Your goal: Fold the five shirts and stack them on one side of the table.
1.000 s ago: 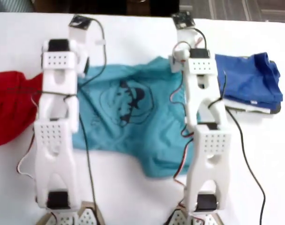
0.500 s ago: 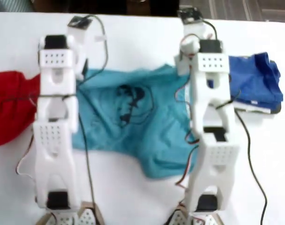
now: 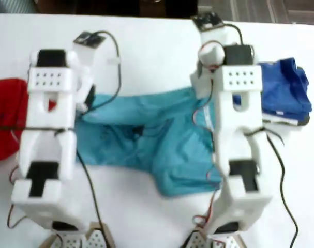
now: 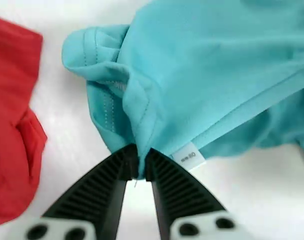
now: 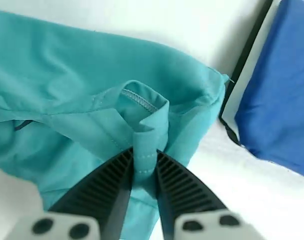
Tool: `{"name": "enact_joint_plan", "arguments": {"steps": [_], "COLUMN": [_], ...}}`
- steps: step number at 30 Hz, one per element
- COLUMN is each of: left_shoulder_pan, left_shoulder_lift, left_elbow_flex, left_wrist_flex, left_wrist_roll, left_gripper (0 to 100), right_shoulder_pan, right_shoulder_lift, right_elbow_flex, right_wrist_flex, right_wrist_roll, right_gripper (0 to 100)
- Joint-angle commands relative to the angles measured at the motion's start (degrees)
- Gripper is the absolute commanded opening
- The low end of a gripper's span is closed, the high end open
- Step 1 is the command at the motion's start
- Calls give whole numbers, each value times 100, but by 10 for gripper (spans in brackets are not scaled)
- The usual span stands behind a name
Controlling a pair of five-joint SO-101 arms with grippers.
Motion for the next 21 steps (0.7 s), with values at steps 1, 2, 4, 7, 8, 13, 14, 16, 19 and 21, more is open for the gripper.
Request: {"name": "enact_joint_plan", "arguments": {"steps": [1, 2, 4, 7, 8, 13, 14, 16, 19, 21], "left_shoulder_pan": [9, 9, 9, 9, 9, 44, 26, 9, 35, 44], "left_shoulder_lift": [-659, -747, -905, -1099, -1143, -1204, -1204, -1204, -1204, -1204], "left_elbow_flex": [479, 664, 1033, 1622, 1851, 2985, 3187, 3521, 3855, 3969], "left_wrist_flex": [-53, -53, -53, -264, -404, -1248, -1442, -1793, -2048, -2092], "left_wrist_roll": [-167, -264, -360, -387, -387, -387, -387, -387, -387, -378], "left_gripper": [27, 27, 27, 27, 27, 27, 27, 27, 27, 27], "right_shoulder_pan": [-145, -127, -57, 207, 338, 884, 963, 1042, 1033, 1042], "right_shoulder_lift": [-1982, -2492, -3451, -4637, -4963, -5974, -6141, -6413, -6818, -7073], "right_elbow_flex": [1934, 2611, 3868, 5459, 5890, 7341, 7569, 7974, 8484, 8607], "right_wrist_flex": [-831, -1121, -1657, -2158, -2246, -2316, -2316, -2325, -2325, -2360], "right_wrist_roll": [18, 18, 88, 536, 659, 1160, 1257, 1424, 1530, 1591], "right_gripper": [20, 20, 20, 20, 20, 20, 20, 20, 20, 20]}}
